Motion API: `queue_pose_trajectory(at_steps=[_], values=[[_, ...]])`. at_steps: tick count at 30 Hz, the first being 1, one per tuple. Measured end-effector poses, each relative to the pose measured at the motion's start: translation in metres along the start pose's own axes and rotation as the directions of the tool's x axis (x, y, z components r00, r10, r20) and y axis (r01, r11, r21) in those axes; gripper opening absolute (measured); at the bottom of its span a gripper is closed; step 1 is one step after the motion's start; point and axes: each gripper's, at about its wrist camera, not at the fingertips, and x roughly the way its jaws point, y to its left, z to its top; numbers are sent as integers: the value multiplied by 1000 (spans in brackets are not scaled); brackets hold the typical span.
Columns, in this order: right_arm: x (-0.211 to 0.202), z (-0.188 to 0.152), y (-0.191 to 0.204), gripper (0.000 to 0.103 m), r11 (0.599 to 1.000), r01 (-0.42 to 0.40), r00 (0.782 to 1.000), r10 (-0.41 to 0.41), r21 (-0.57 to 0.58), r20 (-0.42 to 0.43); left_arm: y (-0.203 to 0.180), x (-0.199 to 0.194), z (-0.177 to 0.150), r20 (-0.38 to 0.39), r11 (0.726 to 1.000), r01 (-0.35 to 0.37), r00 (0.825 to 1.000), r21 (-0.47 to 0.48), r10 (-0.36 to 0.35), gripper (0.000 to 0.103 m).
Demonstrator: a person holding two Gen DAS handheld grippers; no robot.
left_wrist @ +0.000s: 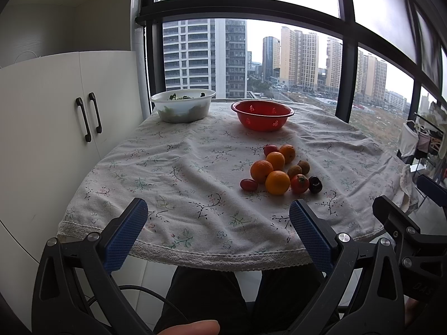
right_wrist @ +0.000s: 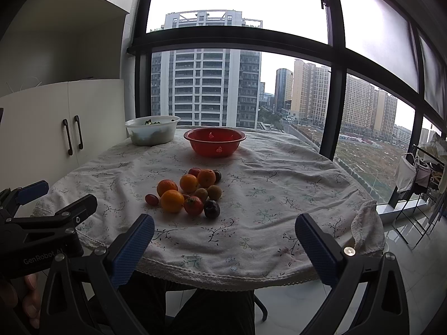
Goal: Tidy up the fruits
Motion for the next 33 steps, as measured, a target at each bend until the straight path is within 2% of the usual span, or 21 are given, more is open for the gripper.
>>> queue_pose_trajectory(at_steps=[29, 33], values=[[6, -5, -6, 103, 1000, 7, 1000, -7, -8, -10, 0, 15, -5, -16, 1000, 9, 1000, 25, -9, 103], [24, -11, -15, 103, 1000, 2, 999, -2, 5, -44, 0, 28, -5, 19, 997, 46, 999, 64, -47, 103]])
